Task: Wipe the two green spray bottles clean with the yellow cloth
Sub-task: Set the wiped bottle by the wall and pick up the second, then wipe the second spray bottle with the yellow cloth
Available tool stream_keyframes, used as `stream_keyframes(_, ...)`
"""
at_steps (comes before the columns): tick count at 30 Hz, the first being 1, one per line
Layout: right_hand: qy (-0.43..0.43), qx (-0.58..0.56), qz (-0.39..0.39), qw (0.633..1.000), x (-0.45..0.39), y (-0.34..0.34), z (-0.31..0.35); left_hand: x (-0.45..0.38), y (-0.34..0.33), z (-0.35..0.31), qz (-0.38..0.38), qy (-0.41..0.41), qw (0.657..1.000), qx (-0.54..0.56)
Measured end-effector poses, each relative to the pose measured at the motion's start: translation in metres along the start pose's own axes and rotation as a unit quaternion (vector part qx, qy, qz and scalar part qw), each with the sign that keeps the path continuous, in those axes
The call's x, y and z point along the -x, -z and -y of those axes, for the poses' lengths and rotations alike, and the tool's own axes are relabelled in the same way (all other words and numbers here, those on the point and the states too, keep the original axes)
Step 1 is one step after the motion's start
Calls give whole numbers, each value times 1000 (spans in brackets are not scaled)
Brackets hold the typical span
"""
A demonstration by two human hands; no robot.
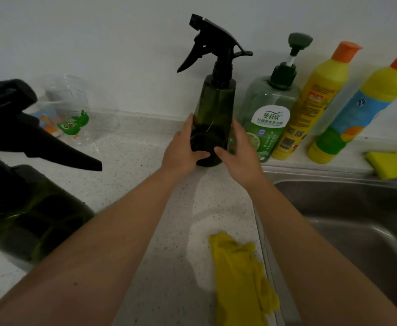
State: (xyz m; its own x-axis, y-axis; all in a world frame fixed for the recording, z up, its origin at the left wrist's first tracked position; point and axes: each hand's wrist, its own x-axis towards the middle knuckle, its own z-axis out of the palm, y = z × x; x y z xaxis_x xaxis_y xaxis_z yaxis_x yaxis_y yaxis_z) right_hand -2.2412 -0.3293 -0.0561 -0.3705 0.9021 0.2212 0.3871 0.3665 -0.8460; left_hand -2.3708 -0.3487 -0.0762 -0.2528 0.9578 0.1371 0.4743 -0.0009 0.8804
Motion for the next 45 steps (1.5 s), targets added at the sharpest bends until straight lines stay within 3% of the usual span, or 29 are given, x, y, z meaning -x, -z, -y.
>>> stream_keyframes(6, -54, 59, 25, 996, 69, 10, 9, 33, 0, -11, 7, 56, 996, -69)
stream_keyframes(13, -102, 145, 103, 979, 167, 21, 26, 126, 10, -15, 69, 45, 986, -147)
stream_keyframes(16, -87, 235, 136, 959, 197, 10, 24, 164, 16, -19, 64, 16, 984, -168)
stream_keyframes(20, -28, 333, 92, 938, 210, -2, 20, 208, 31, -23, 21, -14, 987, -161)
stream_keyframes(24, -16, 198, 72, 977, 211, -12, 32, 248, 62, -33, -84, -50, 986, -135)
stream_keyframes(27, -17, 48, 44, 998, 207, -26, 57, 268, 89, -36, -215, -70, 962, -155)
stream_keyframes(29, -26, -40, 37, 998, 203, -36, 76, 270, 105, -37, -270, -25, 952, -145)
stream_keyframes(32, -49, -122, 30, 991, 196, -47, 103, 260, 127, -37, -254, 71, 961, -86)
stream_keyframes(36, -66, -187, 20, 980, 188, -58, 120, 234, 145, -30, -183, 130, 974, 31)
stream_keyframes(40, -88, -221, 18, 971, 186, -67, 128, 215, 149, -23, -143, 139, 977, 75)
stream_keyframes(45, -110, -245, 5, 963, 183, -72, 131, 205, 151, -14, -144, 123, 977, 101)
